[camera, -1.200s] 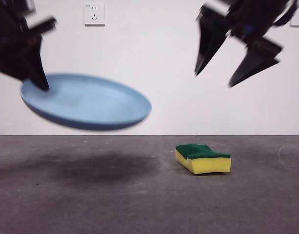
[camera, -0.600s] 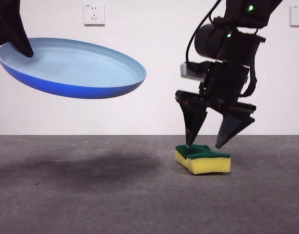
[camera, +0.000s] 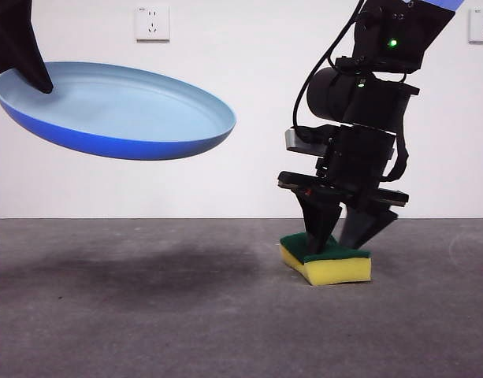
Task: Pick up the plate,pick up the cloth,clean the plate with the cloth
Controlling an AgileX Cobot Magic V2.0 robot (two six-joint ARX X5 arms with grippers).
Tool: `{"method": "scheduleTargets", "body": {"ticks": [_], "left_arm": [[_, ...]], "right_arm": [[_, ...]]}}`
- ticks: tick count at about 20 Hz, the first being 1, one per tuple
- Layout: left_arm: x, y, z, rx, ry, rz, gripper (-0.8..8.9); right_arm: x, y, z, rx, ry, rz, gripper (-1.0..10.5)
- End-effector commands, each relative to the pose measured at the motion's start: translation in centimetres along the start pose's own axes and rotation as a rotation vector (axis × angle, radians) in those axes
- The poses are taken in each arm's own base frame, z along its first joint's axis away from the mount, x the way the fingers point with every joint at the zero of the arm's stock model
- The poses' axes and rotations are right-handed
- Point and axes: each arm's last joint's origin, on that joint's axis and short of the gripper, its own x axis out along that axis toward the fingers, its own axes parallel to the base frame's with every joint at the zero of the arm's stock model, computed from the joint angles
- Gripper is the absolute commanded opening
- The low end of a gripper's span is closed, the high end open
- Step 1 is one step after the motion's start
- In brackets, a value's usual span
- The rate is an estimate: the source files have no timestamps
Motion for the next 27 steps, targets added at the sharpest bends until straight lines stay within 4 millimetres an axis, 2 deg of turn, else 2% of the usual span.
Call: {"method": "scheduleTargets", "body": {"ticks": [1, 3, 5, 8, 11, 13, 14, 16, 22, 25, 27], "left_arm": [[0.2, 0.0, -0.1, 0.013, 0.000, 0.011, -0.08], [0.2, 0.2, -0.1, 0.015, -0.007, 0.088, -0.08], [0.5, 0.5, 0.1, 0.015, -0.012, 0.150, -0.08], [1.8, 0.8, 0.4, 0.013, -0.005, 0.153, -0.08], [4.1, 0.6, 0.4, 0.006, 0.040, 0.134, -0.08], [5.3, -0.1, 0.3, 0.005, 0.068, 0.106, -0.08], [5.5, -0.7, 0.2, 0.010, 0.069, 0.086, -0.08], [5.8, -2.4, 0.3, 0.029, 0.047, 0.008, -0.08], [6.0, -6.4, -0.1, 0.077, 0.026, -0.147, -0.08], [6.0, -7.1, 0.2, 0.081, -0.012, -0.174, -0.08], [6.0, -7.2, 0.5, 0.066, -0.041, -0.183, -0.08]], "right_arm": [[0.9, 0.2, -0.4, -0.022, 0.040, -0.007, -0.2], [0.4, 0.6, -0.3, -0.027, 0.032, -0.001, -0.2], [-1.7, 1.2, -0.2, -0.026, -0.010, 0.003, -0.2], [-6.4, 2.4, -0.1, -0.014, -0.129, 0.019, -0.2], [-11.6, 4.6, -0.6, -0.048, -0.278, 0.074, -0.2], [-14.0, 6.1, -0.9, -0.089, -0.366, 0.099, -0.2], [-14.5, 7.0, -1.0, -0.107, -0.399, 0.113, -0.2], [-14.7, 8.1, -0.9, -0.137, -0.423, 0.124, -0.2], [-12.1, 10.3, -0.5, -0.173, -0.388, 0.116, -0.2], [-11.2, 11.2, -0.6, -0.174, -0.352, 0.137, -0.2], [-11.0, 12.5, -1.3, -0.213, -0.312, 0.149, -0.2]]}}
